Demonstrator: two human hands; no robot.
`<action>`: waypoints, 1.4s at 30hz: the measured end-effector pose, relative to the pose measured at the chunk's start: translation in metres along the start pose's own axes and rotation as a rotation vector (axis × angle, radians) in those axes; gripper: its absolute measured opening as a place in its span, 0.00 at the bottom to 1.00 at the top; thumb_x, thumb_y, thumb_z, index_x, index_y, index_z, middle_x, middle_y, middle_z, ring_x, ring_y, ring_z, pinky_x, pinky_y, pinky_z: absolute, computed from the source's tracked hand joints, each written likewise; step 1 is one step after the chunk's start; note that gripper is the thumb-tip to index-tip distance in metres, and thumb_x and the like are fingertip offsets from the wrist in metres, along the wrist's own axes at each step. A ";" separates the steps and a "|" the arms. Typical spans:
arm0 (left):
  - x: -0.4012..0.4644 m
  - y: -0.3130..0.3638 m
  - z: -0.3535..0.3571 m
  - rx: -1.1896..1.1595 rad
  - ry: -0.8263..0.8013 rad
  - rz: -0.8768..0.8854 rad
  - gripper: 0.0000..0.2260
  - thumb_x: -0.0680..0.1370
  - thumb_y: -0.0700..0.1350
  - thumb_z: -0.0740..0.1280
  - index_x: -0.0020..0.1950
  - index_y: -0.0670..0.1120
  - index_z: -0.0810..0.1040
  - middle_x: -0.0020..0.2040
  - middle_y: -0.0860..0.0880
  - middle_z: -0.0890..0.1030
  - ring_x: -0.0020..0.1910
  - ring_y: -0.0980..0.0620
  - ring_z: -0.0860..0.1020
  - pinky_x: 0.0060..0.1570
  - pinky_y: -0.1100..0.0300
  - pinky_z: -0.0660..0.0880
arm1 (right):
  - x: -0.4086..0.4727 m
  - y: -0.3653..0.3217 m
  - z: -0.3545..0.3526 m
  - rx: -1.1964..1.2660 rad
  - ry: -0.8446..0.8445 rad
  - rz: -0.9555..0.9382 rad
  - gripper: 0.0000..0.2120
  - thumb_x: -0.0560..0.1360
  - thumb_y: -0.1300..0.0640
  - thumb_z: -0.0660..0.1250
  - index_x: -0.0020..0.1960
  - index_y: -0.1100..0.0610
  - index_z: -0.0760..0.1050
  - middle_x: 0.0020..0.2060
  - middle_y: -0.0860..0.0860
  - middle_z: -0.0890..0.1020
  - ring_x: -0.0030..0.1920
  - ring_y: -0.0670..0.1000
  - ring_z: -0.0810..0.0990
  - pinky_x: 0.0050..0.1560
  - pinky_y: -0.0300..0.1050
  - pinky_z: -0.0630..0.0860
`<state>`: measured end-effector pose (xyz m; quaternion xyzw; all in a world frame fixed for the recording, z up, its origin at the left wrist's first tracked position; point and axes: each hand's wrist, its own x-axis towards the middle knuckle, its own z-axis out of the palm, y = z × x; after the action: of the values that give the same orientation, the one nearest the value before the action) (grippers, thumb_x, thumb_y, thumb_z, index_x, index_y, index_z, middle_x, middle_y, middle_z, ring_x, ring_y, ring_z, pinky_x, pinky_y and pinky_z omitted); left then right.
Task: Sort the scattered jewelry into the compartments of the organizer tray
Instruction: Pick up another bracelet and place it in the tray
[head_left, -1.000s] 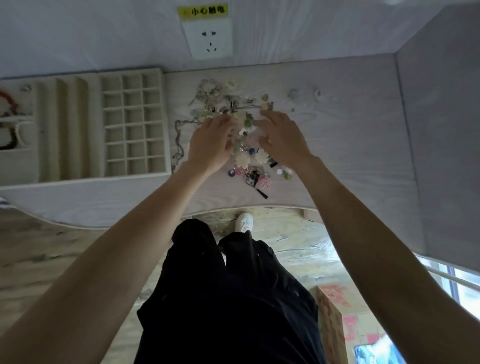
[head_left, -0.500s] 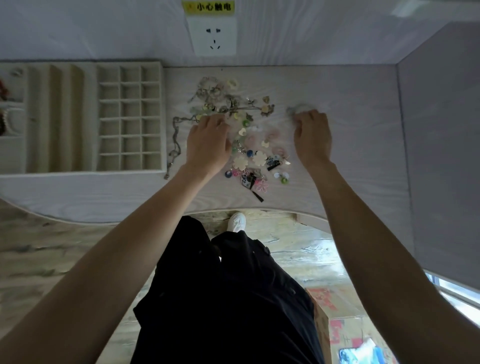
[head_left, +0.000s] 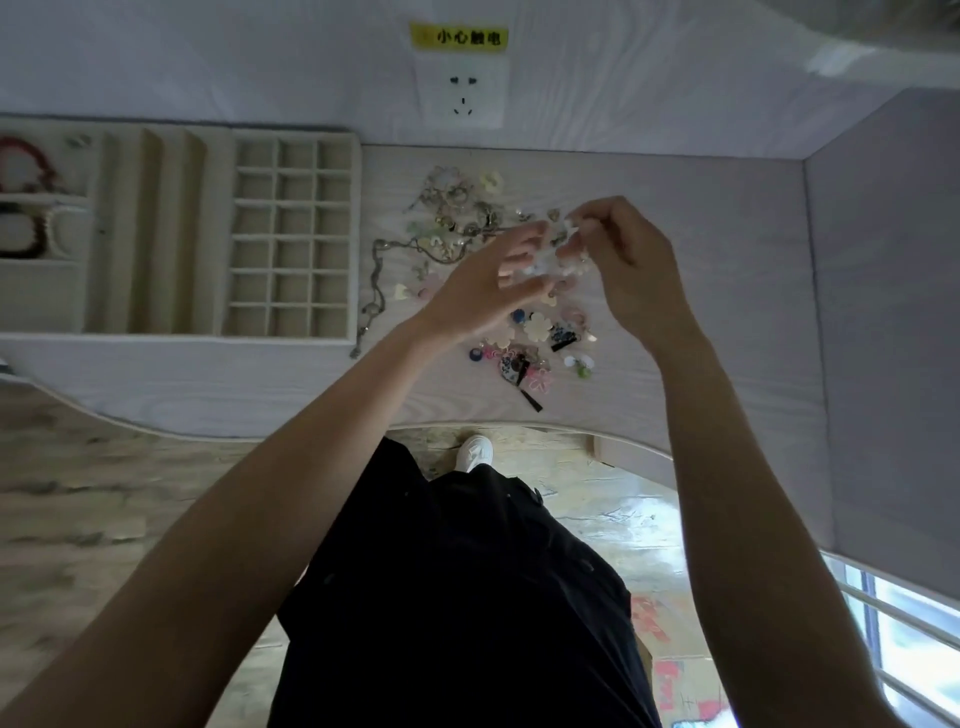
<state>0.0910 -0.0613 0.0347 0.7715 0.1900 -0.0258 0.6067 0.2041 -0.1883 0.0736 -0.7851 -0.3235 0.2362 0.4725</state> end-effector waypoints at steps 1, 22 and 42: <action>-0.003 0.000 -0.003 -0.062 -0.008 -0.033 0.22 0.79 0.46 0.66 0.72 0.47 0.66 0.66 0.50 0.74 0.63 0.55 0.72 0.58 0.68 0.69 | 0.001 -0.006 0.005 0.021 -0.039 -0.014 0.06 0.80 0.61 0.58 0.51 0.54 0.73 0.40 0.46 0.81 0.42 0.49 0.81 0.43 0.38 0.76; -0.218 -0.136 -0.260 -0.296 0.950 -0.256 0.12 0.76 0.32 0.64 0.50 0.50 0.73 0.46 0.53 0.78 0.44 0.53 0.80 0.47 0.57 0.78 | 0.059 -0.123 0.364 0.135 -0.566 0.074 0.11 0.74 0.66 0.67 0.43 0.51 0.72 0.34 0.51 0.78 0.30 0.41 0.78 0.34 0.38 0.77; -0.246 -0.204 -0.316 0.988 0.441 -0.232 0.19 0.77 0.45 0.53 0.52 0.38 0.82 0.53 0.42 0.82 0.53 0.41 0.79 0.56 0.47 0.74 | 0.067 -0.127 0.435 -0.792 -0.607 -0.923 0.18 0.71 0.51 0.55 0.50 0.52 0.81 0.49 0.48 0.82 0.49 0.56 0.78 0.45 0.46 0.59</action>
<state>-0.2637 0.2119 -0.0053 0.9256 0.3614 -0.0164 0.1116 -0.0804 0.1606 -0.0090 -0.5794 -0.8057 0.0840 0.0900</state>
